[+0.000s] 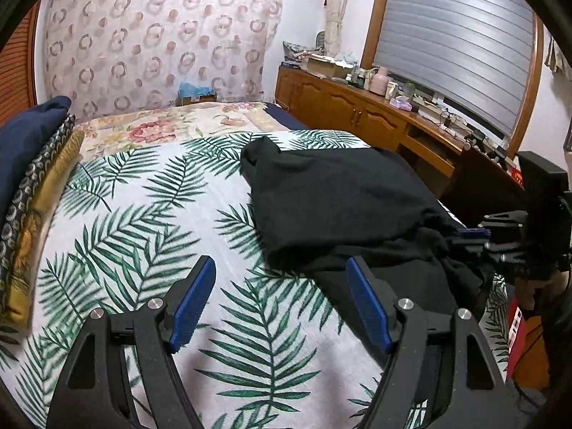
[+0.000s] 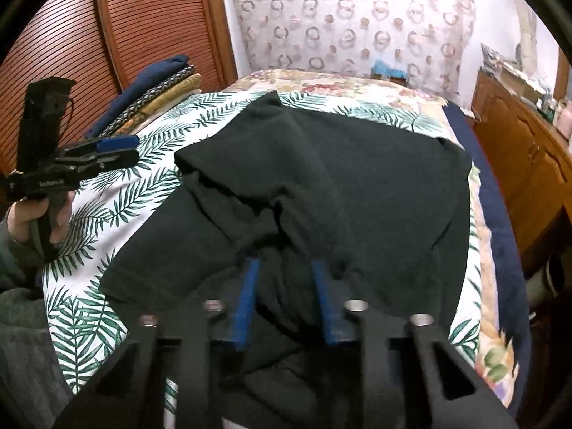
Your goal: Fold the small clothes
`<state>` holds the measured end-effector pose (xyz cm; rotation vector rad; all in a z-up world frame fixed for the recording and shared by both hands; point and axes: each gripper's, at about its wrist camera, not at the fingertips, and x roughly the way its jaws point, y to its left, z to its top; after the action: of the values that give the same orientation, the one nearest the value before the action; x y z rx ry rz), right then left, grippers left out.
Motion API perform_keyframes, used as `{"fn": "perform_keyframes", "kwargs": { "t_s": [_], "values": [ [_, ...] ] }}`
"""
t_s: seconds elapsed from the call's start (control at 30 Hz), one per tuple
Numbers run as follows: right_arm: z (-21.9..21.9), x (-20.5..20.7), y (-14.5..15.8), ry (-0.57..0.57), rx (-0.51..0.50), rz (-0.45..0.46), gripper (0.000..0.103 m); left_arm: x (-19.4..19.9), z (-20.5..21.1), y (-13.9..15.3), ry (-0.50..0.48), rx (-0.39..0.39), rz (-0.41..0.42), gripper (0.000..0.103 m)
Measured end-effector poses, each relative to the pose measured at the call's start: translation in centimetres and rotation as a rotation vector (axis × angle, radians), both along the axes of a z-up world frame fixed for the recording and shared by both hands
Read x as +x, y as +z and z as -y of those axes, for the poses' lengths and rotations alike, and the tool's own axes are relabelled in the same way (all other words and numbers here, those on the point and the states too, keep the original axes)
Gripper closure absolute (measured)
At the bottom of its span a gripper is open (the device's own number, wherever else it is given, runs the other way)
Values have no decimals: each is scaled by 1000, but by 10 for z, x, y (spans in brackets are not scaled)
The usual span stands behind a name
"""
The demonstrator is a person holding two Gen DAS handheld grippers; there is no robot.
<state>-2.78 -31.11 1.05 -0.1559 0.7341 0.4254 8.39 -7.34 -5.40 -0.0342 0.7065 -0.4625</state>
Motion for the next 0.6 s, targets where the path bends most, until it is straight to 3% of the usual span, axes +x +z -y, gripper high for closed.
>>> {"fn": "perform_keyframes", "kwargs": {
  "t_s": [0.37, 0.6],
  "values": [
    [24, -44, 39, -71, 90, 171, 92, -12, -4, -9, 16, -39, -14, 27],
    [41, -48, 9, -155, 3, 82, 92, -14, -2, -9, 13, -27, -9, 27]
  ]
}}
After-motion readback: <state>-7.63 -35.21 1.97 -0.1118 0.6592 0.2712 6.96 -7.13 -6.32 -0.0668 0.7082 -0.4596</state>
